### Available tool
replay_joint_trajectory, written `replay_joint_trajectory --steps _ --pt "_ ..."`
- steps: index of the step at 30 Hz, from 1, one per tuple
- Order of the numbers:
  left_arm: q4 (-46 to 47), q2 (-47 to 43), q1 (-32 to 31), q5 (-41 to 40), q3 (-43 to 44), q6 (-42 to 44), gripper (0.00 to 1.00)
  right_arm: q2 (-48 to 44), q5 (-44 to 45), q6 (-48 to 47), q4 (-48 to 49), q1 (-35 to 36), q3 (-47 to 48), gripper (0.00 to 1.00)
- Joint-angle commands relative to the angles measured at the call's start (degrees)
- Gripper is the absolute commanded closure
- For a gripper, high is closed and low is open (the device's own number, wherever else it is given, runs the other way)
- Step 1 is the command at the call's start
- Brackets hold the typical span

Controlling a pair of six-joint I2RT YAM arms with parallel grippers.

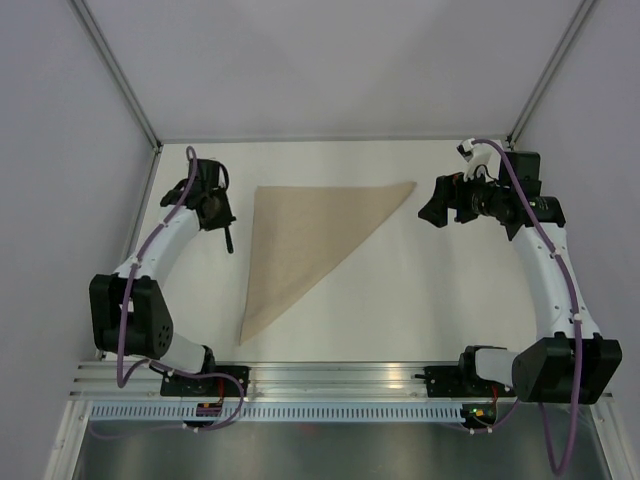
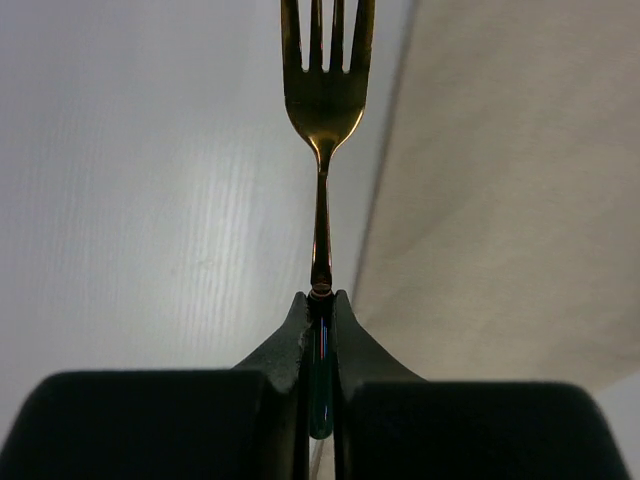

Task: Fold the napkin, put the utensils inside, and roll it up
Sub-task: Grab a utensil with the left arm, then place the utensil onto the napkin

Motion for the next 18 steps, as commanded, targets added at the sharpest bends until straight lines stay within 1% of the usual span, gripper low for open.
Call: replay_joint_trajectory --steps 1,2,3,5,6,7,10,11,12,16,18 --pt "1.3 -1.2 -7.0 3.1 3.8 11.3 0.98 1.3 1.9 0.5 0.5 -0.3 0.7 0.02" --pt "2.2 -0.9 -8.7 3.1 4.2 12.3 0.98 1.6 1.9 0.6 0.5 -0.3 1.3 0.02" --pt "3.1 0.1 -12.0 3.1 4.7 14.1 0.98 1.8 2.0 0.9 0.4 -0.4 1.5 0.02" --pt "5.3 1.6 -14.2 4.8 5.7 15.4 0.98 2.0 2.1 1.1 -0.2 -0.4 2.5 0.02" --pt "6.0 3.7 -15.8 6.0 7.0 16.7 0.98 2.1 2.1 1.2 -0.5 -0.4 2.9 0.02" --pt "6.2 4.6 -16.5 9.6 7.5 17.6 0.98 2.1 2.3 1.3 -0.8 -0.4 3.2 0.02" --pt "6.9 8.9 -20.4 16.4 9.5 23.1 0.98 2.1 2.6 2.5 -1.6 -0.4 4.5 0.02" --pt "6.8 9.9 -21.6 17.6 10.1 24.4 0.98 2.0 2.7 2.9 -1.2 -0.4 4.6 0.02" --pt "6.8 10.8 -24.0 18.2 11.4 26.2 0.98 1.9 2.9 3.3 -1.0 -0.4 4.6 0.02" --pt "6.4 17.8 -27.4 19.0 15.3 27.5 0.98 0.8 4.6 4.5 2.5 -0.4 1.8 0.02" --pt "6.2 19.8 -28.7 20.4 16.7 28.0 0.98 0.4 5.6 4.5 3.8 -0.4 0.5 0.02"
